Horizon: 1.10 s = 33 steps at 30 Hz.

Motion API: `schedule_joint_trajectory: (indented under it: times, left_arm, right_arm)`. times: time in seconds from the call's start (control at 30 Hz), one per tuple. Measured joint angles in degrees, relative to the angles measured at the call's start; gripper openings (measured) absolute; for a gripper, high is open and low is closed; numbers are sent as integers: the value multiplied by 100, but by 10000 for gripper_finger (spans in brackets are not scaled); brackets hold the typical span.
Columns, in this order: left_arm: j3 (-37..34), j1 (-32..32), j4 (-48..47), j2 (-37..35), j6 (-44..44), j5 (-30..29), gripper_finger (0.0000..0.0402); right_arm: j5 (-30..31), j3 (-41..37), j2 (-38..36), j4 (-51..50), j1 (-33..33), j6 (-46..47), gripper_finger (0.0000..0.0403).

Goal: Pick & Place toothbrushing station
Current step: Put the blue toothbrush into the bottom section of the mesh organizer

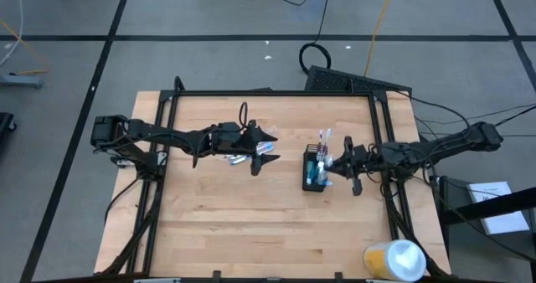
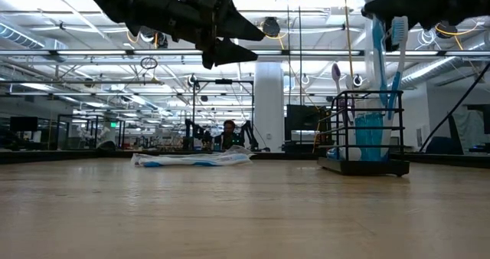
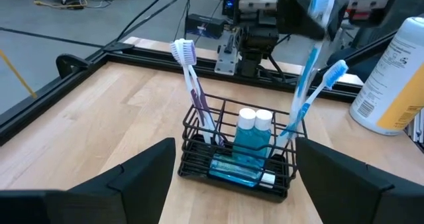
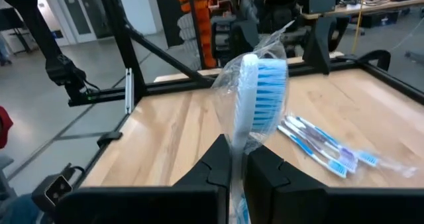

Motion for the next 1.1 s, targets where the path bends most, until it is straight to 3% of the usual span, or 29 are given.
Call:
schedule_joint_trajectory:
  times: [0.43,0.93,1.1]
  left_arm:
    - [0,0,0,0,0,-2,310]
    - [0,0,2,0,18,-7,310]
    - [0,0,0,0,18,-7,310]
  right_arm:
    - [-24,-1517,-2,1988,0,19,9]
    - [-330,-1771,-4,1994,-2,296,10]
    - [-336,-1773,-2,2031,-2,301,32]
